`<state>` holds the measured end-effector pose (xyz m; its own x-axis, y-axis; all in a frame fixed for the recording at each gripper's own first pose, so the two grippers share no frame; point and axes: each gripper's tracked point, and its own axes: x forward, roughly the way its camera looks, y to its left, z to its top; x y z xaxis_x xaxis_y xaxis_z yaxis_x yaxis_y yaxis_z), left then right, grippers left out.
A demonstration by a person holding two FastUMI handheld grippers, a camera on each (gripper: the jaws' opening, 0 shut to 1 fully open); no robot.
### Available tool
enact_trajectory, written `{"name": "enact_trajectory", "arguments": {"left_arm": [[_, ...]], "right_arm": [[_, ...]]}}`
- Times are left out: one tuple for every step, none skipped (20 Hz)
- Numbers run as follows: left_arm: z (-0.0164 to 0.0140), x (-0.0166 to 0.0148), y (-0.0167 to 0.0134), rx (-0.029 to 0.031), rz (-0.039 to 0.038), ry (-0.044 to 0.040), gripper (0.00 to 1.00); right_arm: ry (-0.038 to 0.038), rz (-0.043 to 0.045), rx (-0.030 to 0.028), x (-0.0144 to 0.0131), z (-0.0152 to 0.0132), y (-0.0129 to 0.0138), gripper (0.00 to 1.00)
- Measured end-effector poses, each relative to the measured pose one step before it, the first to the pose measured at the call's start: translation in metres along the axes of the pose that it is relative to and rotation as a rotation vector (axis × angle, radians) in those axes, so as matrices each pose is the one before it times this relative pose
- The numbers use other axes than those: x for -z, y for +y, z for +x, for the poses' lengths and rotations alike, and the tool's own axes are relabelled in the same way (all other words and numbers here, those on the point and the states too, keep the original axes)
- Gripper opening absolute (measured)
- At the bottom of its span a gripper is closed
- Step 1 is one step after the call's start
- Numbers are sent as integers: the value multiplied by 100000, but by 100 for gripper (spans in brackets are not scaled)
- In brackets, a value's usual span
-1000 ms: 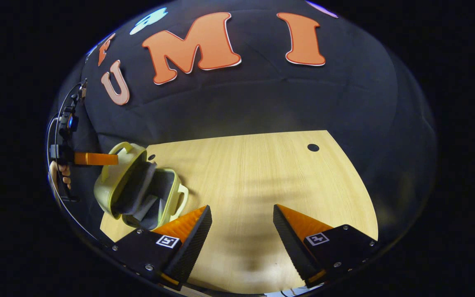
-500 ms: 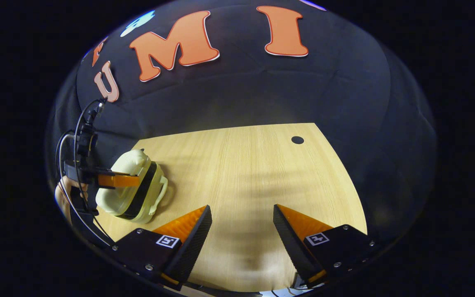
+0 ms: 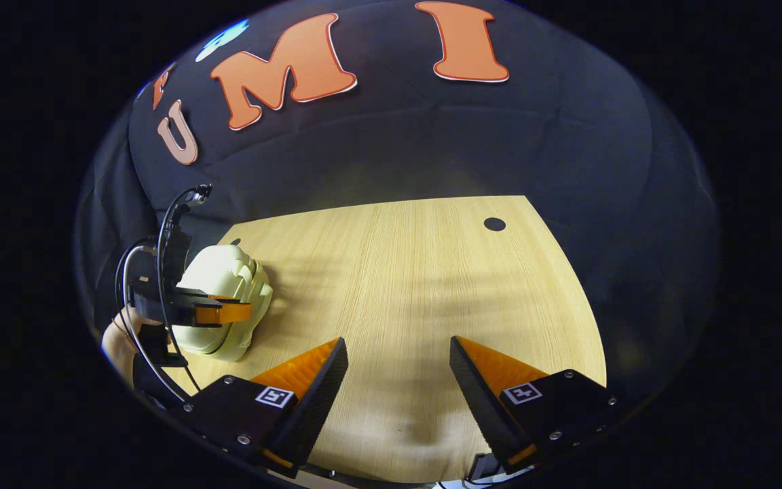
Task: First open the suitcase, pack the skin care products into it, and then close the suitcase.
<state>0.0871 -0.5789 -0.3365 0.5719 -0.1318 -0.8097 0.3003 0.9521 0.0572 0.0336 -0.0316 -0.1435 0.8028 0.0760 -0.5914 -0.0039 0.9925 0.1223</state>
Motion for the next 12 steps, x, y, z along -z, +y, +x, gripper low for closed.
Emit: {"name": "enact_trajectory", "arguments": {"left_arm": [[-334, -486, -486, -985, -2552, -1904, 27], [-219, -928, -652, -557, -1446, -2441, 29], [-511, -1145, -1260, 1773, -1377, -4129, 52], [-564, -1453, -873, -876, -465, -4077, 76], [-698, -1611, -535, -2633, 1110, -4616, 100], [-839, -1939, -420, -2769, 1347, -5519, 99], [-724, -2116, -508, -1828, 641, -5764, 99], [-734, -2190, -682, -296, 146, -5209, 99], [-563, -2324, -772, 532, -487, -5207, 96], [-436, -2149, -857, 1401, -675, -3253, 99], [-6729, 2290, 3400, 1082, -971, -3454, 99], [593, -4019, 580, 343, -923, -4001, 99]], "right_arm": [[-381, -333, -422, -127, -39, -35, 96], [-296, 93, 182, -30, -91, -108, 96], [-312, 464, 136, -81, -72, -69, 96], [-654, 590, 178, -221, -105, 116, 96], [-819, 450, 205, -261, -22, 193, 96], [-837, -74, 468, -118, -223, 34, 96], [-1825, -431, 1064, -401, -295, -48, 96], [-2554, -751, 1045, -620, -250, 230, 96], [-3114, -746, 1354, -690, -231, 234, 96], [-3300, -485, 1303, -766, -458, 200, 96], [-3628, -232, 714, -683, -518, 402, 96], [-3887, 1, 762, -841, -498, 409, 96]]}}
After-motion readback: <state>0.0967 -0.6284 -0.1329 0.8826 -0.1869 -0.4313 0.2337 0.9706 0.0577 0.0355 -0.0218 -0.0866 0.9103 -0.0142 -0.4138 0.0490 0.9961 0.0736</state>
